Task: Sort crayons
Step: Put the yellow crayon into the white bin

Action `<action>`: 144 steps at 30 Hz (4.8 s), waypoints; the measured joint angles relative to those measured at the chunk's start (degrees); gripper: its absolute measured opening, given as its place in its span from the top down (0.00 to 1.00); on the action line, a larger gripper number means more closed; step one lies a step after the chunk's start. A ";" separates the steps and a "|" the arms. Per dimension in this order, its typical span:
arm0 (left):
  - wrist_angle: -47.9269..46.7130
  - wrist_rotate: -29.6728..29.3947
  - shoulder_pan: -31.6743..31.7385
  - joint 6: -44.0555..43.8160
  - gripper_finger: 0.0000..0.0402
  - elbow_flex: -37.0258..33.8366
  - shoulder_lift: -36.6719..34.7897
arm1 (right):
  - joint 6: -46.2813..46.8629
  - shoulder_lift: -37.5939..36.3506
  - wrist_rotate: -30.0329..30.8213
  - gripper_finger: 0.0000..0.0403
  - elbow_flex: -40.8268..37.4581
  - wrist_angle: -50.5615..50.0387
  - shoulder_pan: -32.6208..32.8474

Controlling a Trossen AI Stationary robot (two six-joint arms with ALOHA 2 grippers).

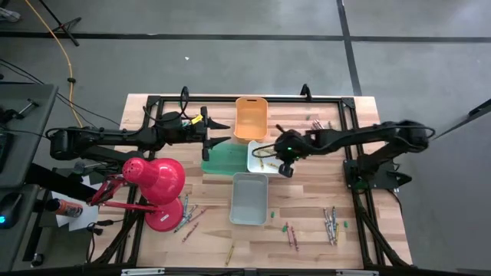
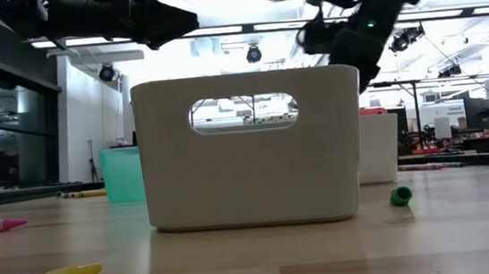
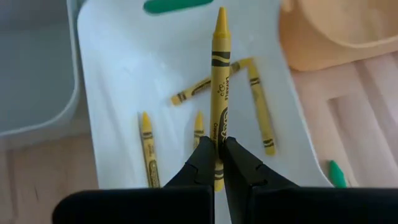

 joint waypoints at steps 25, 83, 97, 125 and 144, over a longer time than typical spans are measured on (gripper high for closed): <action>-0.66 -0.02 0.00 -0.04 0.61 0.00 0.00 | -12.86 21.27 -6.40 1.00 14.32 -14.91 -2.83; -5.66 0.04 -0.02 -1.19 0.61 0.00 0.00 | -1.36 -4.25 6.05 0.45 15.60 -30.93 -3.43; -2.88 0.04 -0.02 -2.07 0.61 0.00 0.00 | 9.17 -26.66 7.35 0.45 -11.27 -12.91 -3.43; -50.39 -14.86 -30.05 -10.60 0.61 22.66 6.04 | -6.21 -26.42 19.99 0.45 -32.51 47.93 -4.52; -67.15 -25.82 -47.60 -10.66 0.61 37.83 30.59 | 9.76 -26.55 14.13 0.45 -33.09 46.23 -5.01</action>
